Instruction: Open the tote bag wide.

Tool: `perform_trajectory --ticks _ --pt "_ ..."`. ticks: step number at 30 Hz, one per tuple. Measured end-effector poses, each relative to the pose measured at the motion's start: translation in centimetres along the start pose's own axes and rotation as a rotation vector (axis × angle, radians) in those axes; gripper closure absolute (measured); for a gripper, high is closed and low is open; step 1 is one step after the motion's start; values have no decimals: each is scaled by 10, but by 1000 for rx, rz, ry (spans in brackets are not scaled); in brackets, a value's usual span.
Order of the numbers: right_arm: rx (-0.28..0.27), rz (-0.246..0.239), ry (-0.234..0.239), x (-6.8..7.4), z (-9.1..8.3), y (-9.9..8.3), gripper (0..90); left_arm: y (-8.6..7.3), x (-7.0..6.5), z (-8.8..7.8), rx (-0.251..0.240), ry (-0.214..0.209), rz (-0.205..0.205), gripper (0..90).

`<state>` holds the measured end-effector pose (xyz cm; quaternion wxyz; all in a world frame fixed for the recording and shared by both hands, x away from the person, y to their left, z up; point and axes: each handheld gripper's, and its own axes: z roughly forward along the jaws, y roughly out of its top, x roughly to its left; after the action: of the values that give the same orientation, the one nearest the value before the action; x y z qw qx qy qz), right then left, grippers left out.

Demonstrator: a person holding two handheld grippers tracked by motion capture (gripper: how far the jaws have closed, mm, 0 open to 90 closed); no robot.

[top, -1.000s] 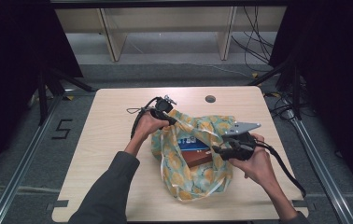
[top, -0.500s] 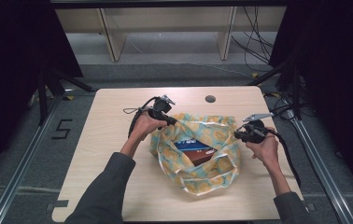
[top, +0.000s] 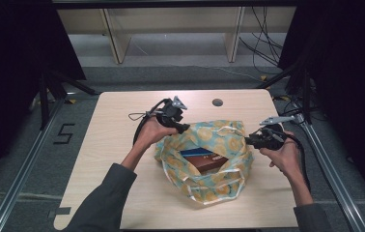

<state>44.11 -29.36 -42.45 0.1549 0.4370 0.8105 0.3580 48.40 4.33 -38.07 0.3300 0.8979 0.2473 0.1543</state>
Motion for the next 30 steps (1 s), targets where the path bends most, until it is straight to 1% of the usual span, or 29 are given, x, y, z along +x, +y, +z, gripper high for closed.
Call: perform_trajectory --ticks 1,2,3,4,5,6,7,8,9,10,11,12,13,14,15,17,18,19,20,21,22,23,24,25,26,27,28,29,30 --pt "10 -4 1 3 -2 1 710 3 -7 -1 16 0 24 483" --pt "6 -24 0 4 -2 2 709 6 -14 -1 11 7 46 486" --pt "4 -26 2 5 -2 3 708 9 -22 -1 13 -16 73 489" --pt "6 -25 -1 7 -1 2 707 11 -26 0 18 -39 81 489" --pt "14 -24 10 9 -3 3 702 12 -37 2 30 -61 88 483" --pt "14 -24 10 9 -3 3 702 12 -37 2 30 -61 88 477" --pt "9 -29 14 10 -4 3 696 12 -40 4 42 -62 107 477" --pt "-13 -50 22 11 -4 3 692 11 -43 6 50 -66 100 460" --pt "-20 -63 37 13 -8 4 684 7 -43 8 89 -55 95 398" --pt "-20 -63 37 13 -8 4 684 7 -43 8 89 -55 95 370" --pt "-29 -62 42 15 -9 4 683 4 -43 8 106 -53 96 370" --pt "-18 -50 53 17 -12 5 676 0 -43 8 115 -56 96 349" --pt "-60 -68 46 20 -11 3 664 -7 -44 8 128 -49 109 331" --pt "-60 -68 46 20 -11 3 664 -7 -44 8 128 -49 109 319" --pt "-23 -57 61 21 -15 4 660 -11 -45 8 139 -40 118 319" --pt "-16 -58 68 24 -17 5 651 -16 -45 11 165 -1 140 318" --pt "-40 -66 70 29 -17 5 644 -18 -44 14 174 26 152 397" --pt "-40 -66 70 29 -17 5 644 -19 -43 17 178 50 170 397" --pt "-34 -80 78 31 -18 5 639 -19 -41 20 185 60 174 453" --pt "-28 -74 88 36 -21 6 633 -19 -39 23 183 54 181 512" --pt "-32 -79 101 41 -21 6 626 -18 -37 26 175 50 183 601" --pt "-26 -88 115 46 -23 7 619 -17 -35 28 169 59 184 680" --pt "-22 -82 140 54 -24 7 612 -16 -33 30 167 78 184 753" --pt "-33 -104 173 60 -23 8 601 -14 -30 31 165 88 178 812" --pt "-19 -97 200 69 -23 8 585 -13 -25 33 150 87 169 843" --pt "-16 -134 227 76 -20 9 574 -13 -22 34 148 75 146 868" --pt "-25 -176 247 83 -17 10 563 -11 -19 34 145 66 136 881" --pt "-3 -178 296 102 -9 11 519 -10 -14 35 133 36 104 893" --pt "5 -189 309 112 -4 12 501 -10 -14 35 133 36 104 894"
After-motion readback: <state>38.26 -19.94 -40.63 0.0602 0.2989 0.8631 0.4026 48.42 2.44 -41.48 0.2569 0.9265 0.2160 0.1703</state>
